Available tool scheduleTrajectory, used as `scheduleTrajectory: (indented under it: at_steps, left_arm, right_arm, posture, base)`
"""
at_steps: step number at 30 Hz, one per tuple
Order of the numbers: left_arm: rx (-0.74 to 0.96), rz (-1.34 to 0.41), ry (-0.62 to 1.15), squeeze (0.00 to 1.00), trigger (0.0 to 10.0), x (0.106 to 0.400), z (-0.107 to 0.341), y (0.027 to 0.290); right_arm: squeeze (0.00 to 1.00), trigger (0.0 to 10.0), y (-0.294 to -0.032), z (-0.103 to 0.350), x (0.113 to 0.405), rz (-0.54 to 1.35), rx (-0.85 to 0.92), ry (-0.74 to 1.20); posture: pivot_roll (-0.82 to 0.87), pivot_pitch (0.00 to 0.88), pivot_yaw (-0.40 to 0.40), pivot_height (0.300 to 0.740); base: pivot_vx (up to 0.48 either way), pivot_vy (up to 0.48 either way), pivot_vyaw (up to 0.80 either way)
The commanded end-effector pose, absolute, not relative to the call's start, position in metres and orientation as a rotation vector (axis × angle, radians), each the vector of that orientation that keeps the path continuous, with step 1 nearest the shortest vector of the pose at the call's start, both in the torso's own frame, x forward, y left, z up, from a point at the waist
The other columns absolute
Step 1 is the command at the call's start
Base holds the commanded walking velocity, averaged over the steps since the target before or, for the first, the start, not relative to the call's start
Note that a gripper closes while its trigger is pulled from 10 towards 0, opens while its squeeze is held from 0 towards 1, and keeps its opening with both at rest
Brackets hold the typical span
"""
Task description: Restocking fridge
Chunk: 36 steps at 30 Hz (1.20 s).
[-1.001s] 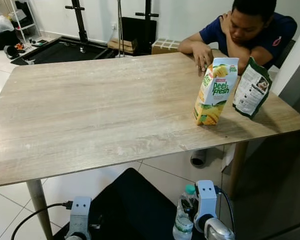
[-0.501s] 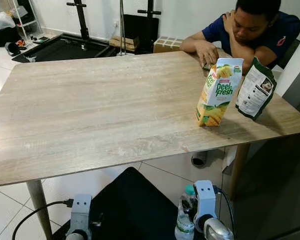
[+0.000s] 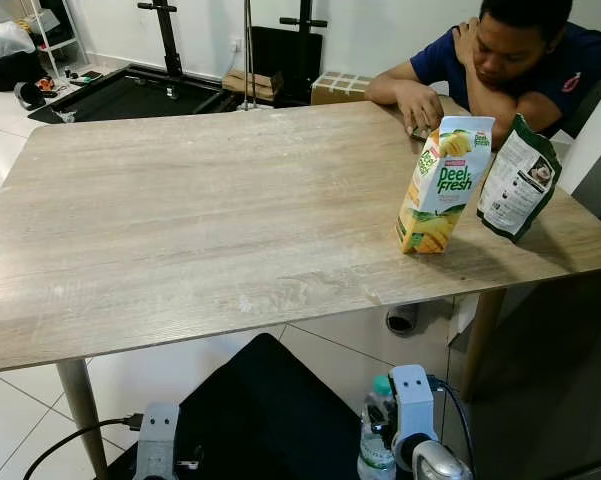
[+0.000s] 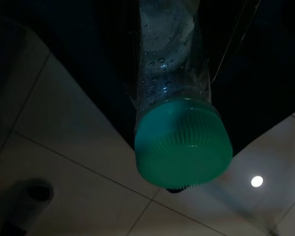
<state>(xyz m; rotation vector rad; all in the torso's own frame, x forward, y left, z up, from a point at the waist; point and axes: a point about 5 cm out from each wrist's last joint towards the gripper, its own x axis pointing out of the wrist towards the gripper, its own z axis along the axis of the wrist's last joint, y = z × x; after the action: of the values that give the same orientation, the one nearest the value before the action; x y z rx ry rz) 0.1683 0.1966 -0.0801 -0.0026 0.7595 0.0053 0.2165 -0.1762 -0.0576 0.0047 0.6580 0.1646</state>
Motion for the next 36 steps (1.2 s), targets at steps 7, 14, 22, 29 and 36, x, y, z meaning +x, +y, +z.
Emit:
scheduleTrajectory:
  at_steps: [7,14,22,29,36]
  left_arm:
    - [0.020,-0.021,0.816,0.00,10.0,0.162,-0.084,0.200]
    - [0.001,-0.003,0.855,0.00,10.0,0.158,-0.088,0.199]
    - [0.016,-0.047,0.873,0.00,10.0,0.157,-0.090,0.191]
    - [0.031,-0.075,0.871,0.00,10.0,0.166,-0.088,0.174]
    - [0.042,-0.092,0.891,0.00,10.0,0.161,-0.092,0.166]
  right_arm:
    - [0.00,10.0,-0.174,-0.069,0.200,0.154,0.031,0.739]
    - [0.00,10.0,-0.175,-0.074,0.193,0.190,0.022,0.782]
    - [0.00,10.0,-0.175,-0.075,0.189,0.172,0.000,0.775]
    - [0.00,10.0,-0.176,-0.077,0.185,0.179,-0.008,0.800]
    - [0.00,10.0,-0.170,-0.074,0.192,0.176,0.010,0.780]
  posture:
    - [-0.13,0.090,0.005,0.740]
    - [-0.11,0.069,-0.008,0.740]
    - [-0.13,0.073,-0.015,0.740]
    - [-0.10,0.071,-0.033,0.740]
    - [-0.10,0.072,-0.018,0.740]
  base:
    - [0.000,0.000,0.00]
    - [0.000,0.000,0.00]
    - [0.000,0.000,0.00]
    - [0.000,0.000,0.00]
    - [0.000,0.000,0.00]
